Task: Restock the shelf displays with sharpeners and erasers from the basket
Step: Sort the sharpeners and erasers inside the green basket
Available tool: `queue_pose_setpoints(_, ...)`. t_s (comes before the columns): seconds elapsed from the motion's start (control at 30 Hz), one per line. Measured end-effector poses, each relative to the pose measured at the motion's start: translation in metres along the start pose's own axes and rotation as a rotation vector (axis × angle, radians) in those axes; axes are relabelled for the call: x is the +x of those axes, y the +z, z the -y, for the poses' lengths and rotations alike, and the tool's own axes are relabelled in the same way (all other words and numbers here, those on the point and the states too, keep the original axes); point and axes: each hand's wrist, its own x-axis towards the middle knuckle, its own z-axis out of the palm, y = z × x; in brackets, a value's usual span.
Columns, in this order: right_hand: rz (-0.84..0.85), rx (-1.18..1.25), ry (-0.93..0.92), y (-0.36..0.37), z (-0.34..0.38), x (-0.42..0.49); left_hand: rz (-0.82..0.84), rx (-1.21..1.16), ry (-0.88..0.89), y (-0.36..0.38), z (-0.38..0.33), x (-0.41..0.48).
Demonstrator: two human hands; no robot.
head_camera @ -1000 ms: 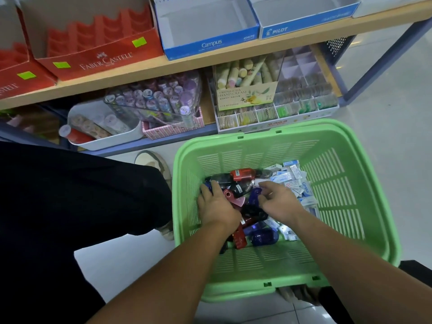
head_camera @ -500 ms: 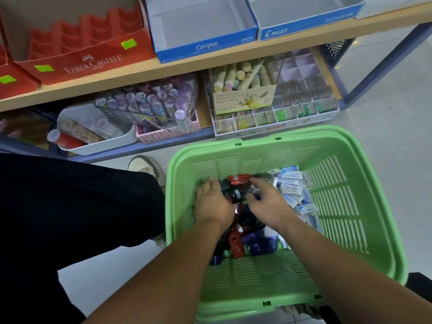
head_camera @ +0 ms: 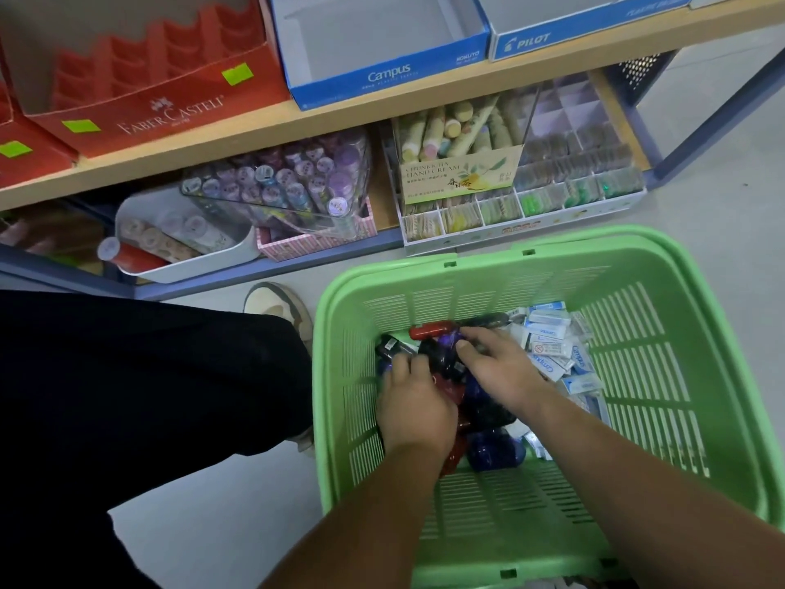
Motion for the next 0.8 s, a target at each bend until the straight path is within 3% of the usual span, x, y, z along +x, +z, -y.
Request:
queue_pose_setpoints(0.1,-0.108,-0.017,-0.069,-0.001,-0.001,-0.005,-0.121,-0.135,0.034,-0.004,-0.003,0.024)
queue_pose_setpoints(0.23,-0.339,-0.292,-0.299,-0.001,-0.005,-0.006,-0.024,-0.037,0.121,-0.005,0.007,0.044)
queue_pose_setpoints(0.33,-0.37,-0.38,-0.337,-0.002,-0.008,-0.002,0.026,0.093,0.135,-0.003,0.01,0.044)
queue_pose_setpoints(0.5,-0.267,-0.57,-0.306,-0.005,-0.004,0.006,0.041,0.101,0.32,-0.002,0.002,0.048)
queue_pose_setpoints(0.6,-0.155,-0.746,-0.273,-0.009,-0.002,0.009,0.159,0.097,0.274,-0.001,0.004,0.046)
queue_pose_setpoints(0.8,0.07,-0.734,-0.227,-0.004,-0.003,0.005,0.075,0.071,0.2,-0.005,0.008,0.054)
